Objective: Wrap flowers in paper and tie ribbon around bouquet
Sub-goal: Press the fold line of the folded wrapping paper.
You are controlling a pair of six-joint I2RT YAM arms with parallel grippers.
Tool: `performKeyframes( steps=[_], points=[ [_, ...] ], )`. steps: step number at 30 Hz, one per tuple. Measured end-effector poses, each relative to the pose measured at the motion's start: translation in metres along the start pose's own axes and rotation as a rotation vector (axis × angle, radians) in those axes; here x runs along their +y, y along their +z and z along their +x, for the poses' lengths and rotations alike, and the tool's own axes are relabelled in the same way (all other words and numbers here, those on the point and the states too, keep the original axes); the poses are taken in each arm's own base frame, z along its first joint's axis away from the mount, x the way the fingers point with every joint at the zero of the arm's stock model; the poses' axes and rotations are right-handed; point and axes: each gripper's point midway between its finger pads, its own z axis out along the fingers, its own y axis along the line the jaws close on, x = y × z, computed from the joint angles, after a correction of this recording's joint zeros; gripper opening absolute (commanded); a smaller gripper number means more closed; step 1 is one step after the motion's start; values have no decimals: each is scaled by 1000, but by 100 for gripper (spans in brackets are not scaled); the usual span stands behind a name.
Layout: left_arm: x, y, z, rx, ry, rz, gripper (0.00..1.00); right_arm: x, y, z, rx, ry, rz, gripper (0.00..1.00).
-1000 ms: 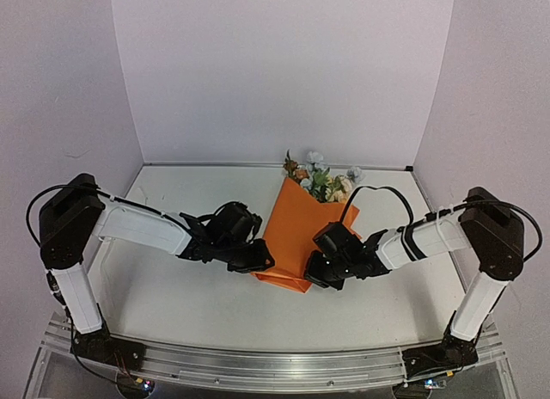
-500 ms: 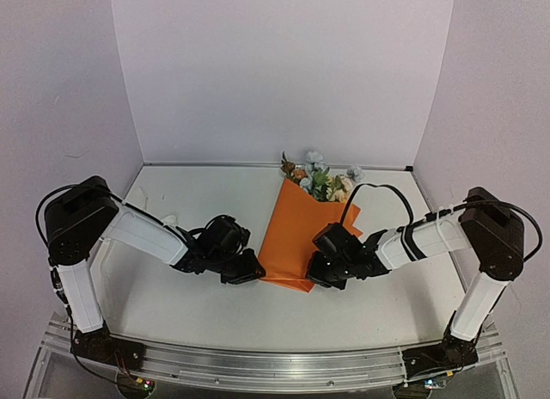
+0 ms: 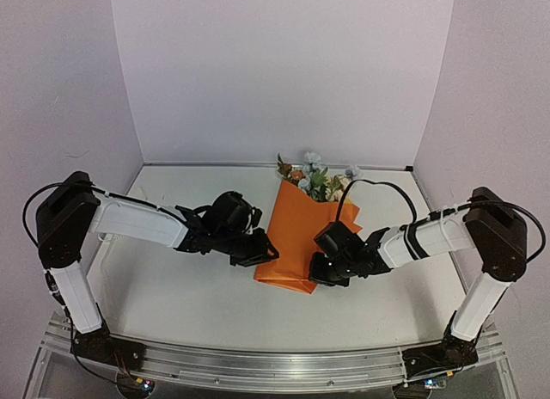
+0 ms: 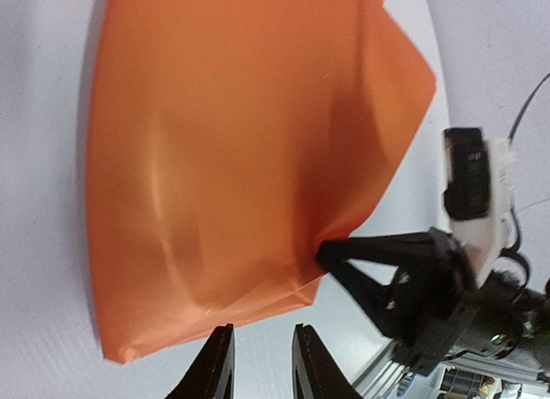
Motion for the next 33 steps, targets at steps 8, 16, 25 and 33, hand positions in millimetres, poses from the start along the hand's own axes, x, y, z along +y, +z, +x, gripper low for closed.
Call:
performKeyframes(
  steps=[8, 16, 25, 33],
  points=[
    [32, 47, 1, 79, -21, -10, 24, 0, -1, 0, 2, -21, 1, 11],
    [38, 52, 9, 101, -66, 2, 23, -10, -4, 2, 8, 13, 17, 31],
    [41, 52, 13, 91, -126, 18, 22, -28, -9, -4, 2, 80, 36, 37],
    [36, 54, 23, 85, -168, 27, 22, -35, -8, -13, 9, 128, 26, 6]
  ],
)
